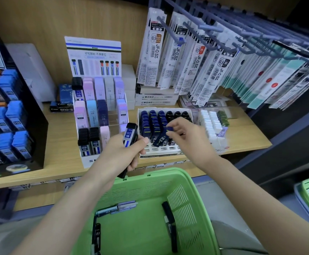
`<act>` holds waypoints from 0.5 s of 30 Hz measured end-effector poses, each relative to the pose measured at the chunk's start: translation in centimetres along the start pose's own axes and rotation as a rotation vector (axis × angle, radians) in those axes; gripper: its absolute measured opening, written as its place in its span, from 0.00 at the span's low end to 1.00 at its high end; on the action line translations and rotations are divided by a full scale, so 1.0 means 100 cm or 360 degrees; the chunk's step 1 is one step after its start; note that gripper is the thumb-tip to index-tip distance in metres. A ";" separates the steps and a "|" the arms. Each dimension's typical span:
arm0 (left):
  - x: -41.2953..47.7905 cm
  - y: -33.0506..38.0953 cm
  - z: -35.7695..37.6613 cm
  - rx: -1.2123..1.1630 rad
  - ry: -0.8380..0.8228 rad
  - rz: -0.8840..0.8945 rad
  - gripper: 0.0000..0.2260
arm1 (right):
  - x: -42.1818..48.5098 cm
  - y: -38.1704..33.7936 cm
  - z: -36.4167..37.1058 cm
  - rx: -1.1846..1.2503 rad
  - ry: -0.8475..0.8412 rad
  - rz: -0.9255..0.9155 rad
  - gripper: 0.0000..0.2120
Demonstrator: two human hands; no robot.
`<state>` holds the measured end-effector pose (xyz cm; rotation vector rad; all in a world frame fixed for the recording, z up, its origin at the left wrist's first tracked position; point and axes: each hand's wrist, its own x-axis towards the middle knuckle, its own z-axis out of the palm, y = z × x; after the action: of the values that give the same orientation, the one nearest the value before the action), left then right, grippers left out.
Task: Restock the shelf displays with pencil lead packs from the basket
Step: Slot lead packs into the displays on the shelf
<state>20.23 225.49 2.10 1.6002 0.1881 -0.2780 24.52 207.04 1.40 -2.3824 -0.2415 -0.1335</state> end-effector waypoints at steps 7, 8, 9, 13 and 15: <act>0.000 0.002 -0.004 0.0022 -0.0022 0.0020 0.06 | 0.010 0.000 0.014 -0.0236 -0.0091 -0.0172 0.05; 0.000 0.002 -0.004 0.0019 -0.0025 0.0030 0.06 | 0.011 -0.001 0.013 -0.0262 -0.0105 -0.0188 0.05; 0.000 0.003 -0.005 0.0010 -0.0027 0.0038 0.06 | 0.012 0.000 0.012 -0.0288 -0.0123 -0.0207 0.06; 0.001 0.004 -0.006 -0.0017 -0.0027 0.0049 0.06 | 0.016 0.000 0.009 -0.0442 -0.0223 -0.0278 0.07; 0.001 0.004 -0.007 -0.0035 -0.0023 0.0043 0.06 | 0.017 -0.001 0.011 -0.0532 -0.0244 -0.0336 0.09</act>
<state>20.51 226.13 2.43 1.5773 0.1576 -0.2658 26.20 208.07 0.96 -2.6976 -0.5839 -0.0952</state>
